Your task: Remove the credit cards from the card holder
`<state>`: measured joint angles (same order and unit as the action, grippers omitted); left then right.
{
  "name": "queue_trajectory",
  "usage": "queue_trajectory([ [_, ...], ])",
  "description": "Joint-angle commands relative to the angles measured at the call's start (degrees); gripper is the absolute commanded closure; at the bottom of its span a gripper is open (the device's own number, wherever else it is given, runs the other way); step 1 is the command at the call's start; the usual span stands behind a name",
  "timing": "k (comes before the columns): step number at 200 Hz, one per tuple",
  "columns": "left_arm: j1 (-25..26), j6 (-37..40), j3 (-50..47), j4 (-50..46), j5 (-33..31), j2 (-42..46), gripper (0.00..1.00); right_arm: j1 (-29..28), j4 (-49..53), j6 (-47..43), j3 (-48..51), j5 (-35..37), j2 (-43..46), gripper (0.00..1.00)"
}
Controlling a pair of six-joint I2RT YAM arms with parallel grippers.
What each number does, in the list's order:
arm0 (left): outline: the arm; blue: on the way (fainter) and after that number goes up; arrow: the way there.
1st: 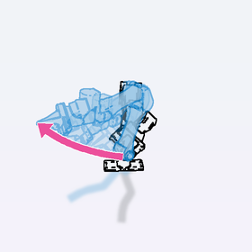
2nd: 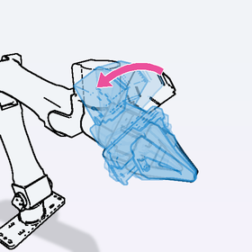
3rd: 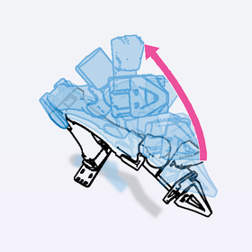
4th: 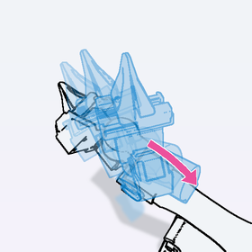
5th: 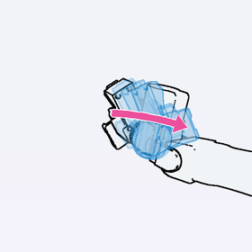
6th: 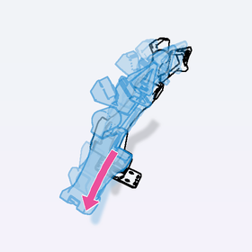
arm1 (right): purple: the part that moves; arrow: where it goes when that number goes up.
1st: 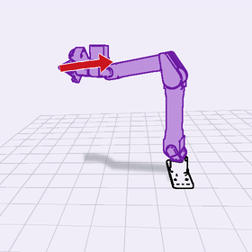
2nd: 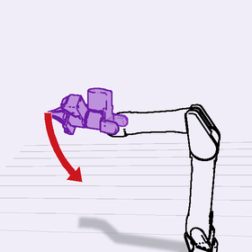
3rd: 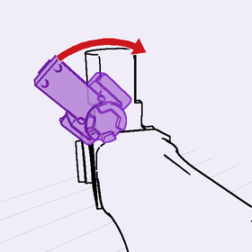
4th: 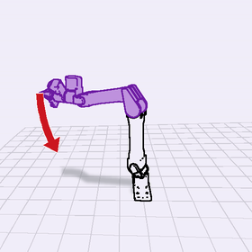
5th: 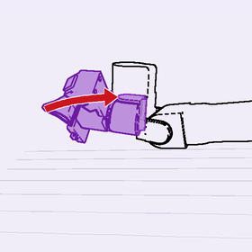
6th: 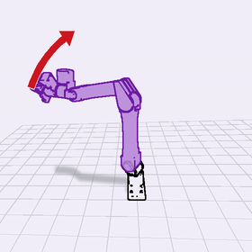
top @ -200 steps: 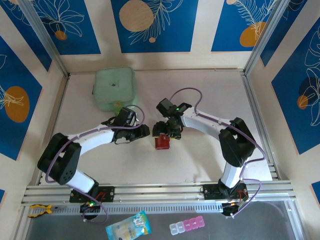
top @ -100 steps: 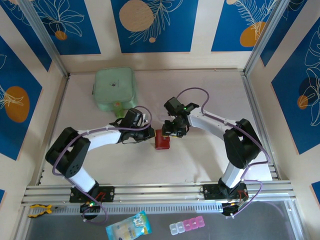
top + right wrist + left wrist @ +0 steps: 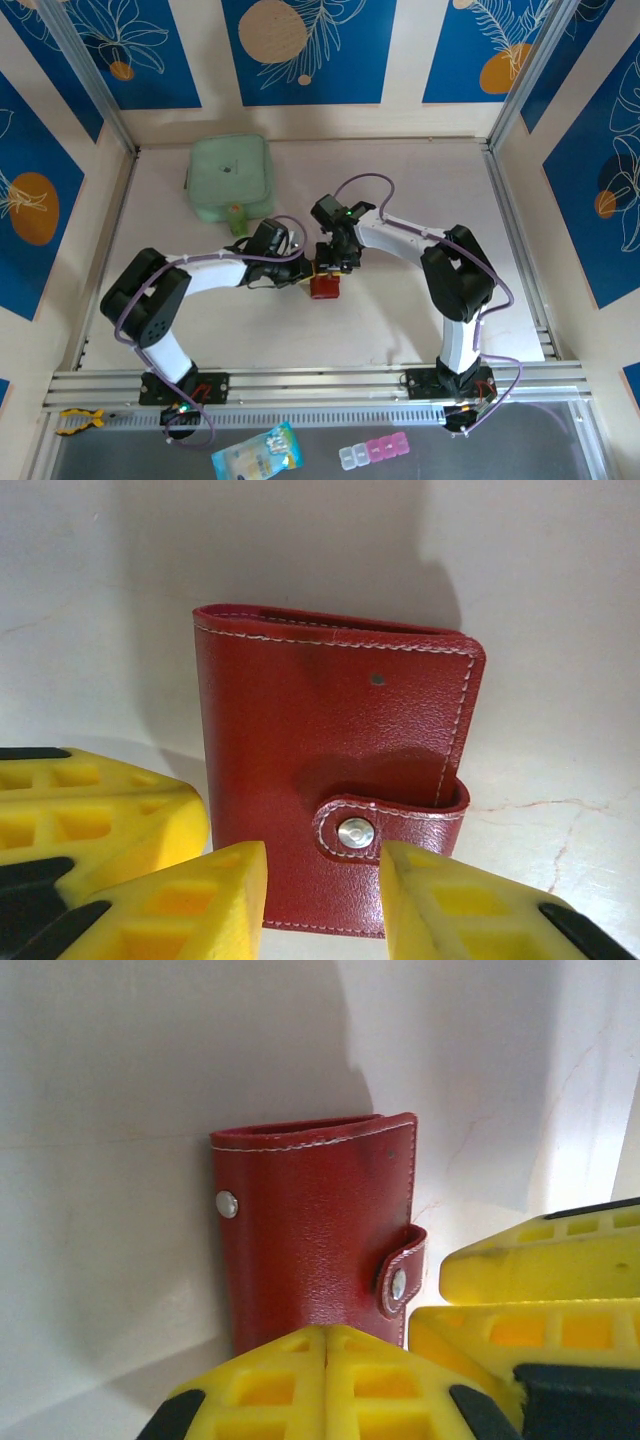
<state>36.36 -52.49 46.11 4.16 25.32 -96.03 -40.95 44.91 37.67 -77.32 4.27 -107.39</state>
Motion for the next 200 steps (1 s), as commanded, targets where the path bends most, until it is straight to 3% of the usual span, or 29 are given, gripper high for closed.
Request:
queue_trajectory([
  [1, 0.25, -1.0, -1.08, 1.32, 1.39, -1.18, 1.0, -0.62, 3.52, -0.93, -1.88, 1.29, -1.82, 0.65],
  [101, -0.07, -2.72, -2.85, 3.59, 2.11, -3.07, 1.0, -1.84, 4.52, -0.8, -2.72, 4.37, -7.14, 0.65],
  [200, -1.68, 0.96, -2.43, -2.27, 0.26, -3.2, 1.0, -1.81, 4.63, -0.02, -2.79, 5.74, -4.84, 1.0],
])
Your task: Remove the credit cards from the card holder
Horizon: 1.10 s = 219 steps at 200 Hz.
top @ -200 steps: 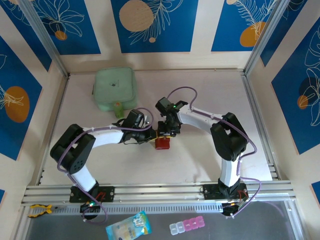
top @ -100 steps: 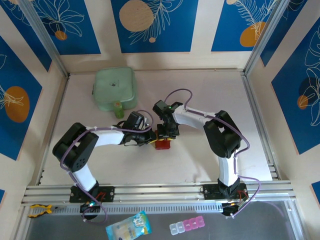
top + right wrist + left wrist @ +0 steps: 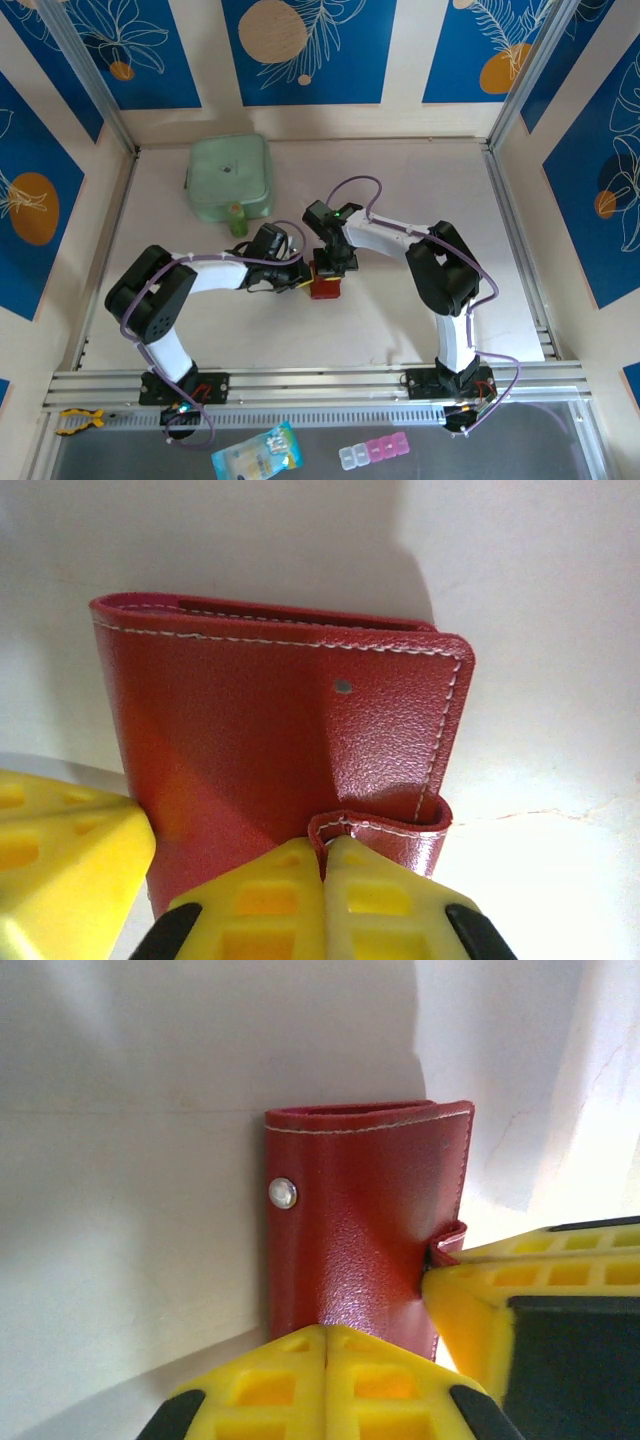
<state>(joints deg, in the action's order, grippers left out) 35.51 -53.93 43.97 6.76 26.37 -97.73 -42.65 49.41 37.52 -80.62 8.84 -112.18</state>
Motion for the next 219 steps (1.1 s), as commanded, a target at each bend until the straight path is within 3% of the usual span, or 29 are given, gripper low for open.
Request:
queue_trajectory([
  [1, -0.85, 2.42, -0.24, -4.89, -0.79, -1.49, 1.0, -0.04, 0.1, 0.12, 0.53, 1.18, 0.03, 1.0],
  [87, -1.84, 3.92, 0.59, -7.73, -1.25, -2.31, 1.0, 3.67, -0.97, -0.82, 4.83, -0.77, 6.55, 1.0],
  [151, -1.64, 2.52, 3.84, -9.71, 0.76, 4.59, 1.0, 3.42, -8.63, 1.8, 7.5, -12.24, 8.33, 1.0],
  [219, -0.54, 0.08, 2.83, -6.29, 3.19, 2.72, 1.0, 1.17, -11.12, 1.84, 6.29, -15.77, 5.53, 1.0],
])
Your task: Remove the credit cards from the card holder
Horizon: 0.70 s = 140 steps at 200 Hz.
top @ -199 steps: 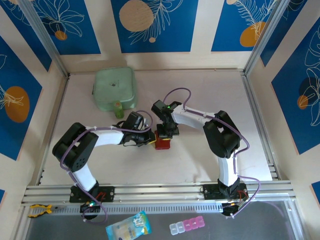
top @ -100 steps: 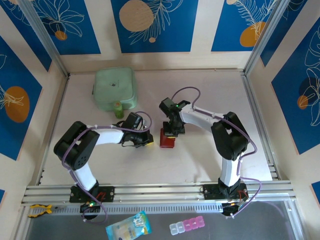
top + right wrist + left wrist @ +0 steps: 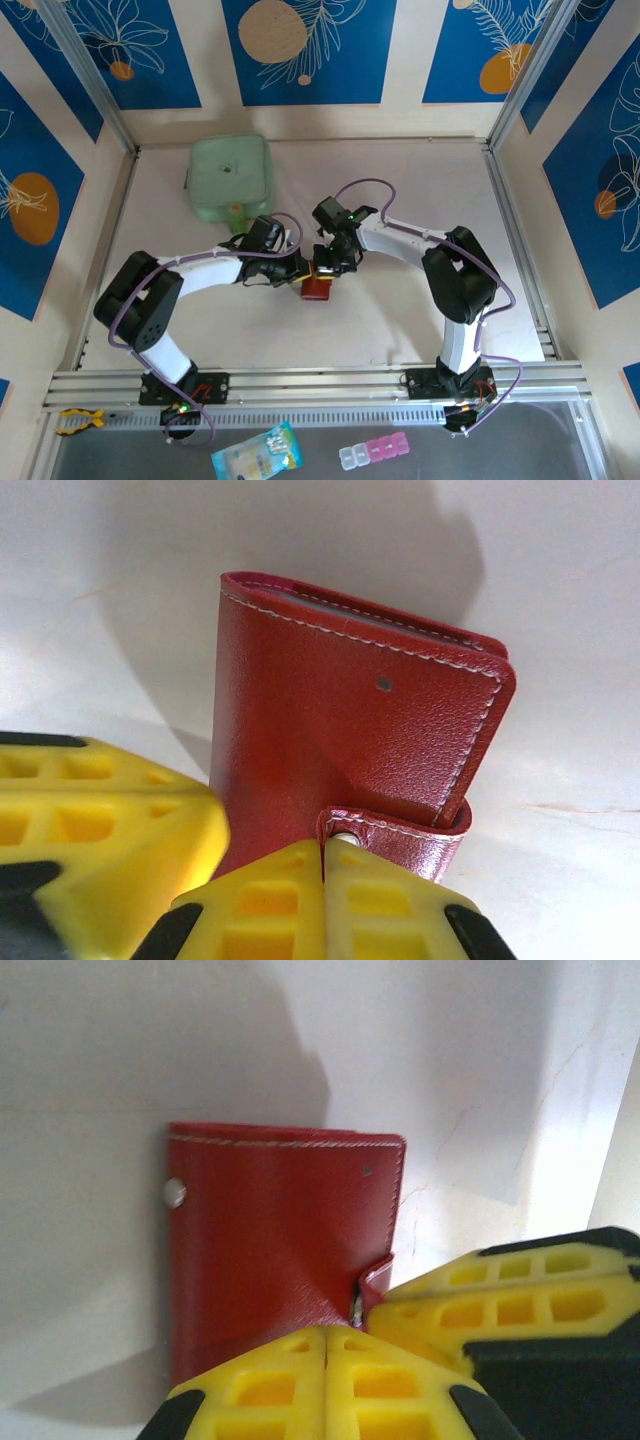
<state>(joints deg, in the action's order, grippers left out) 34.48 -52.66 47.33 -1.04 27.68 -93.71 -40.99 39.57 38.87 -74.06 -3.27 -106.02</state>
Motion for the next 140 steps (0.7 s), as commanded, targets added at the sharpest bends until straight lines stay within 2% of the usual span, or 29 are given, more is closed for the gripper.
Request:
queue_trajectory([
  [1, 0.49, -1.25, -0.6, 1.67, 1.87, -1.39, 1.0, -0.53, -1.31, 0.54, -0.24, -3.71, -0.66, 1.0],
  [37, 0.5, -2.81, -2.57, 5.23, 2.55, -4.61, 1.0, -0.73, -2.3, 0.9, 0.66, -4.3, -0.59, 1.0],
  [74, 0.15, -0.92, -4.9, 3.34, -1.07, -6.28, 1.0, -0.79, 0.04, 0.51, 0.83, -0.86, -0.12, 1.0],
  [97, -0.68, -1.19, -6.9, 5.17, -0.23, -8.48, 1.0, -0.62, 1.4, 0.0, 0.99, 1.15, 0.69, 1.0],
  [140, -0.82, -0.91, -7.14, 3.28, -0.56, -5.42, 1.0, 0.84, 2.96, -0.02, 3.52, 3.35, 3.81, 1.0],
])
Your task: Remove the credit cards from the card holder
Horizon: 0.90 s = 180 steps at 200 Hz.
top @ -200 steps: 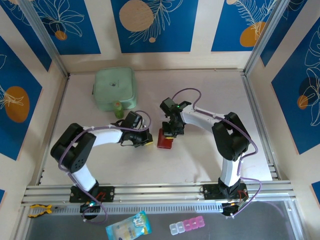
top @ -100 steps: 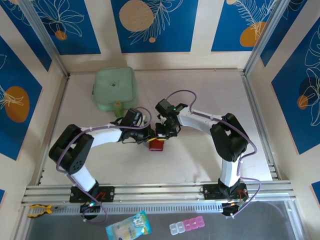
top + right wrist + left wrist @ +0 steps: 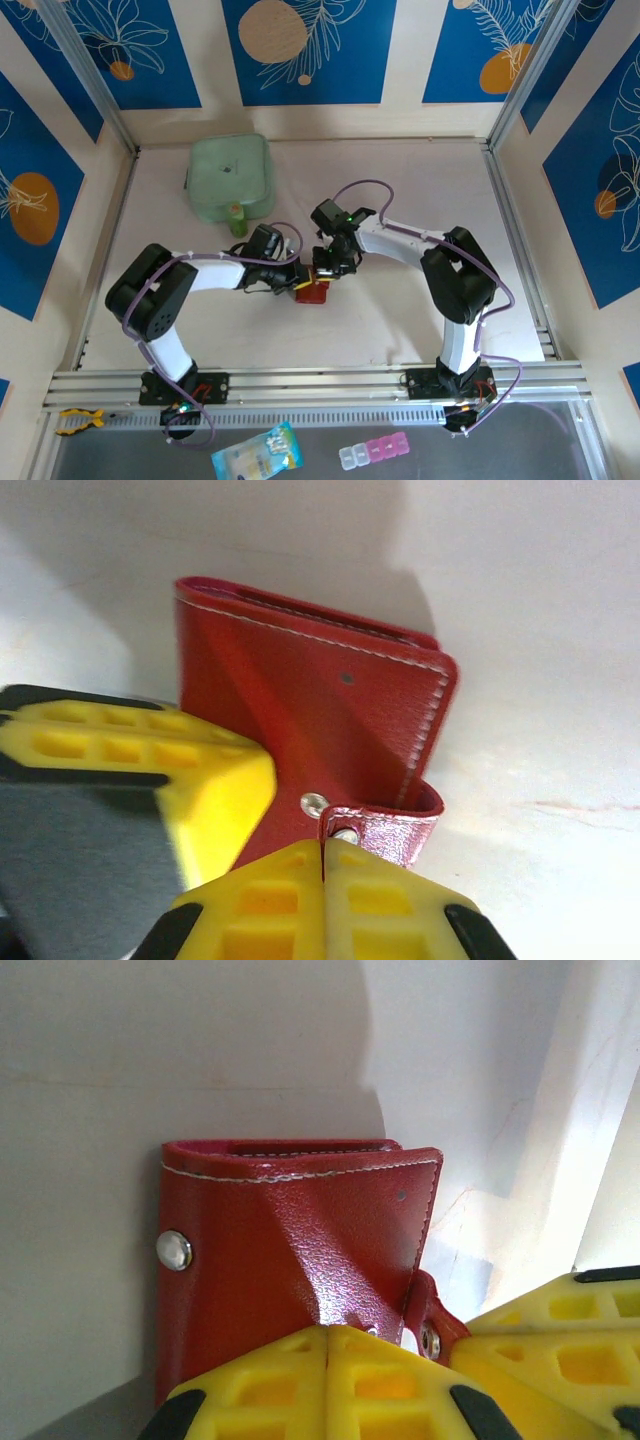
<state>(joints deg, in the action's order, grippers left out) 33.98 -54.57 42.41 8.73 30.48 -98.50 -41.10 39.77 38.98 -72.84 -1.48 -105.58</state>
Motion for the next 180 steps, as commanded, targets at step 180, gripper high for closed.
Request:
queue_trajectory([
  [180, -0.05, 1.71, 4.06, -12.82, -3.75, 8.76, 0.9, 2.96, -1.32, 0.92, 6.31, -2.28, 1.93, 0.74],
])
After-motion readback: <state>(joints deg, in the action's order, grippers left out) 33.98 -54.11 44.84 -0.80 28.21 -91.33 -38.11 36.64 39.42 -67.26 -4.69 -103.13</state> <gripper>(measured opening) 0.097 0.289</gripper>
